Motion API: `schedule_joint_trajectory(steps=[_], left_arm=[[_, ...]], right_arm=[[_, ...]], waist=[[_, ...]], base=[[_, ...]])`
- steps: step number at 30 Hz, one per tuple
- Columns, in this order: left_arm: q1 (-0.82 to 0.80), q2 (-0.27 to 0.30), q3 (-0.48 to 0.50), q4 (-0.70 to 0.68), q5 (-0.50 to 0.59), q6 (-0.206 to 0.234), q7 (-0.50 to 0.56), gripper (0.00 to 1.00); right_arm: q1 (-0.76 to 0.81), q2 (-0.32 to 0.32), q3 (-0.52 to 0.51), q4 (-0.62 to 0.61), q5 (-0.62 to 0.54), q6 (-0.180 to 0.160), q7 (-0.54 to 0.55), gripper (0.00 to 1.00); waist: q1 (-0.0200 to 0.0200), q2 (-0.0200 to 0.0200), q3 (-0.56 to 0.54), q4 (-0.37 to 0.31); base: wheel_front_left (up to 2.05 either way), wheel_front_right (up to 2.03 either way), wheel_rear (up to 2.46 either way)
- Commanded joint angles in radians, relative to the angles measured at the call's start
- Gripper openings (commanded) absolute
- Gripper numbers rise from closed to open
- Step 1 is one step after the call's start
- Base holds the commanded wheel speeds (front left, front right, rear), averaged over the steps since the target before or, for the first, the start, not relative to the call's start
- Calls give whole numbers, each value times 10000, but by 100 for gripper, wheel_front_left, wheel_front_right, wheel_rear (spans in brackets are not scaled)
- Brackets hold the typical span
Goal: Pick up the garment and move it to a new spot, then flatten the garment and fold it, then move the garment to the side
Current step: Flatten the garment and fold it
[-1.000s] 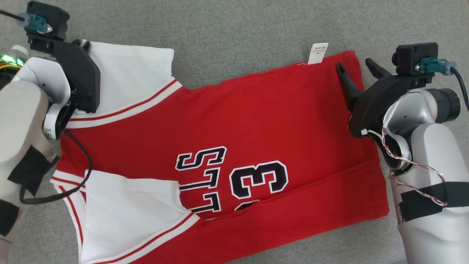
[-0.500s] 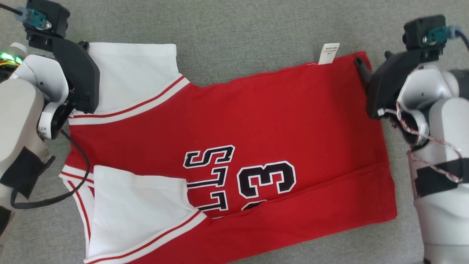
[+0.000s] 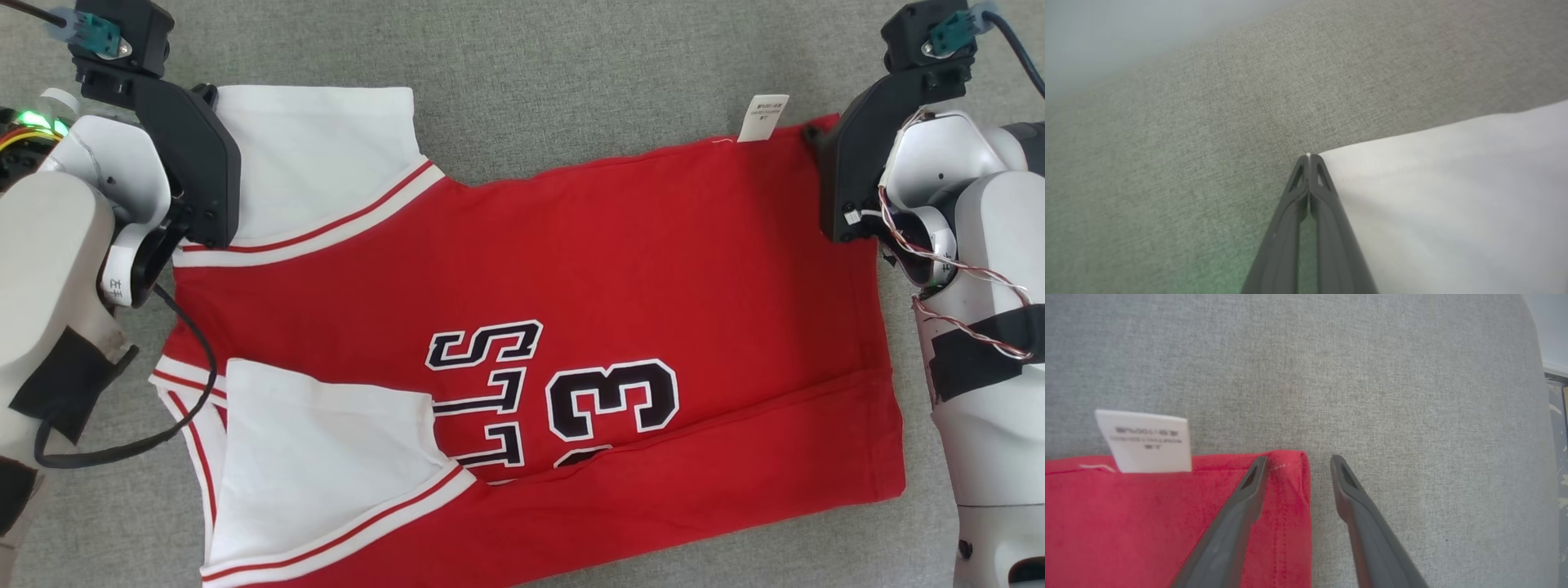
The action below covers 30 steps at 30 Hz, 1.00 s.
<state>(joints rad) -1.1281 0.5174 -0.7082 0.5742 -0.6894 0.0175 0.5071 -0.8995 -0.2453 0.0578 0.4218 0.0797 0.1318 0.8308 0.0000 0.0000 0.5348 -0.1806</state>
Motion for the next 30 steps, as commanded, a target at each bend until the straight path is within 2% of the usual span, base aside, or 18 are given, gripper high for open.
schedule_joint_trajectory(steps=[1,2,4,6,7,11,22,30], left_arm=[[255,37,-92,134,-123,-19,59,0],[250,67,-96,137,-120,-30,37,0],[240,103,-96,144,-124,-33,20,0],[232,129,-100,155,-140,-46,8,0],[229,135,-97,161,-147,-47,1,0],[292,45,20,99,-277,-70,-289,0],[1129,120,629,-851,-1208,-562,-1226,0],[2740,329,1068,-2561,-2120,-393,-1696,0]], right_arm=[[56,-56,28,47,107,-17,82,71],[174,-121,125,80,105,-17,218,48],[259,-128,164,67,177,-17,250,35],[317,-200,216,65,189,-17,235,16],[325,-245,226,63,200,-17,166,0],[377,-259,237,15,315,-17,-105,0],[1348,-529,28,-709,890,-17,-850,0],[2922,-891,-367,-1947,1329,-17,-759,0]], waist=[[0,0,-5,8],[0,0,-7,23],[0,0,-3,34],[0,0,2,41],[0,0,4,45],[0,0,-83,81],[0,0,-1146,474],[0,0,-2153,865]], base=[[0,0,0],[0,0,0],[0,0,0],[0,0,0],[0,0,0],[0,0,0],[0,0,0],[0,0,0]])
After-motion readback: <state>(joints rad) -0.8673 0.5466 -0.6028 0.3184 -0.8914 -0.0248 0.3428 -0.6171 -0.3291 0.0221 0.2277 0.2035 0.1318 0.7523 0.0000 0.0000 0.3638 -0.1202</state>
